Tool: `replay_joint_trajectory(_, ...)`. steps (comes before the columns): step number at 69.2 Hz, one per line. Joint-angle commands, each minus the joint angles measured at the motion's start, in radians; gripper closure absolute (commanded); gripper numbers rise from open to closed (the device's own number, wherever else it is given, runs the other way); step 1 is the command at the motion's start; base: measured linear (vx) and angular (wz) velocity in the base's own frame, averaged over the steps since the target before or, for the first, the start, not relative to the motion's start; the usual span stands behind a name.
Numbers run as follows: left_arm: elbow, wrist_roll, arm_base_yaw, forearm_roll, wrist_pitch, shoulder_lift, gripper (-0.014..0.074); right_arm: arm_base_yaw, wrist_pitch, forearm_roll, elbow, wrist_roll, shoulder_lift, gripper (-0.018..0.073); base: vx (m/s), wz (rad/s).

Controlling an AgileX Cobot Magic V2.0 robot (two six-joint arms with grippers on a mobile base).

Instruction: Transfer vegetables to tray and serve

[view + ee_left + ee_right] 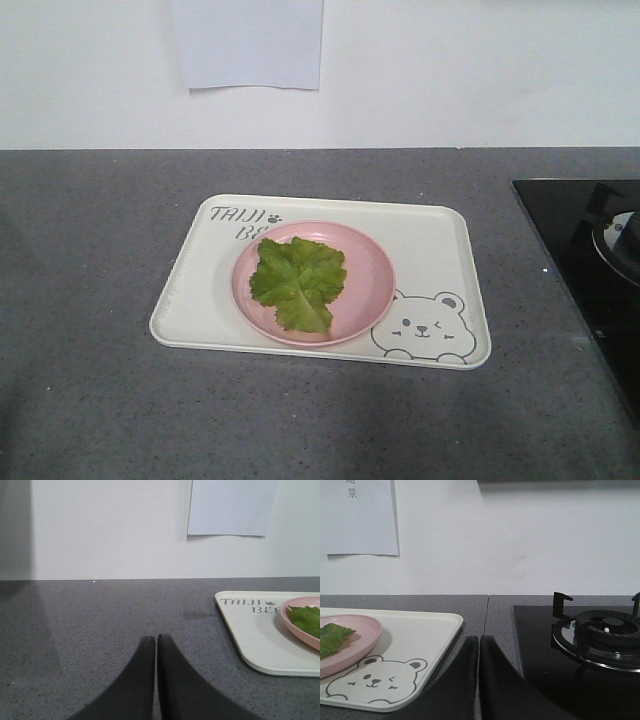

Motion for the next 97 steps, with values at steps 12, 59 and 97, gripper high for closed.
replay_joint_trajectory(12,0.025,-0.010,0.001,-0.001,-0.072,-0.014,0.0602,-0.002,-0.080,-0.006,0.015,0.001,-0.005,0.0561,0.00,0.00)
replay_joint_trajectory(59,0.025,-0.010,0.001,-0.001,-0.072,-0.014,0.0602,-0.002,-0.080,-0.006,0.015,0.001,-0.005,0.0561,-0.01,0.01)
replay_joint_trajectory(97,0.025,-0.010,0.001,-0.001,-0.072,-0.014,0.0602,-0.002,-0.080,-0.006,0.015,0.001,-0.005,0.0561,0.00,0.00)
